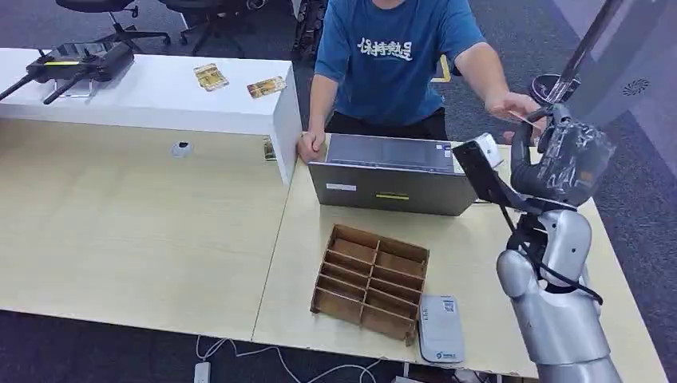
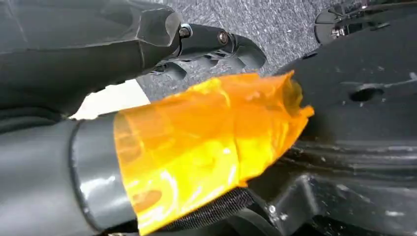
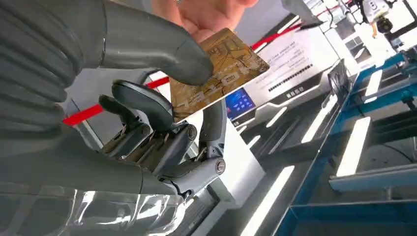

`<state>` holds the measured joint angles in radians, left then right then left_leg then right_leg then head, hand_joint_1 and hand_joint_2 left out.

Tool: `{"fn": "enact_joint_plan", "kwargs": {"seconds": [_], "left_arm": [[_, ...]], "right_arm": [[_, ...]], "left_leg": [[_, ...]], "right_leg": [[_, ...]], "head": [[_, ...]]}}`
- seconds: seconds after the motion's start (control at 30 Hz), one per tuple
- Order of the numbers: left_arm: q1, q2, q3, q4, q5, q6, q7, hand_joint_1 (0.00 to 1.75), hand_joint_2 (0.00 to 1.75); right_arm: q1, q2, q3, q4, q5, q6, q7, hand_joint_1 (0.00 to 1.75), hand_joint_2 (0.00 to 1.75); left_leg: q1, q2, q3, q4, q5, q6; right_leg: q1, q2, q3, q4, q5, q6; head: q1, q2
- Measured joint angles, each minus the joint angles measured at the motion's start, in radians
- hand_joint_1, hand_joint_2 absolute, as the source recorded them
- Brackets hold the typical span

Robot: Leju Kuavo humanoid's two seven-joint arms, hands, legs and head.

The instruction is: Pass the card to the sensor for recognition and then transmit it.

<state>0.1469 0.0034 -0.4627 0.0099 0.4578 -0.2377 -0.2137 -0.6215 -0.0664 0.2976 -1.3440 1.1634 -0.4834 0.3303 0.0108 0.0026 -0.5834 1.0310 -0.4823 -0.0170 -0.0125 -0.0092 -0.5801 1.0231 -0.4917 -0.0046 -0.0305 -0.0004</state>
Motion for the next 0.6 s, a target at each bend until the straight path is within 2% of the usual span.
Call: {"fn": "enact_joint_plan", "kwargs": {"seconds": [0.33, 0.6], "left_arm": [[-0.011, 0.012, -0.016, 0.0, -0.031, -0.007, 0.004, 0.0, 0.0], [-0.013, 0.013, -0.017, 0.0, -0.039, -0.006, 0.005, 0.0, 0.0]], "right_arm": [[-0.136, 0.011, 0.026, 0.133, 0.067, 0.035, 0.037, 1.75, 1.75], [-0.144, 0.023, 0.047, 0.18, 0.083, 0.03, 0.047, 1.75, 1.75]], "left_leg": [[0.0, 0.0, 0.0, 0.0, 0.0, 0.0], [0.0, -0.001, 0.0, 0.0, 0.0, 0.0]], "right_leg": [[0.0, 0.0, 0.0, 0.0, 0.0, 0.0], [0.0, 0.0, 0.0, 0.0, 0.0, 0.0]], "head": [[0.0, 0.0], [0.0, 0.0]]}}
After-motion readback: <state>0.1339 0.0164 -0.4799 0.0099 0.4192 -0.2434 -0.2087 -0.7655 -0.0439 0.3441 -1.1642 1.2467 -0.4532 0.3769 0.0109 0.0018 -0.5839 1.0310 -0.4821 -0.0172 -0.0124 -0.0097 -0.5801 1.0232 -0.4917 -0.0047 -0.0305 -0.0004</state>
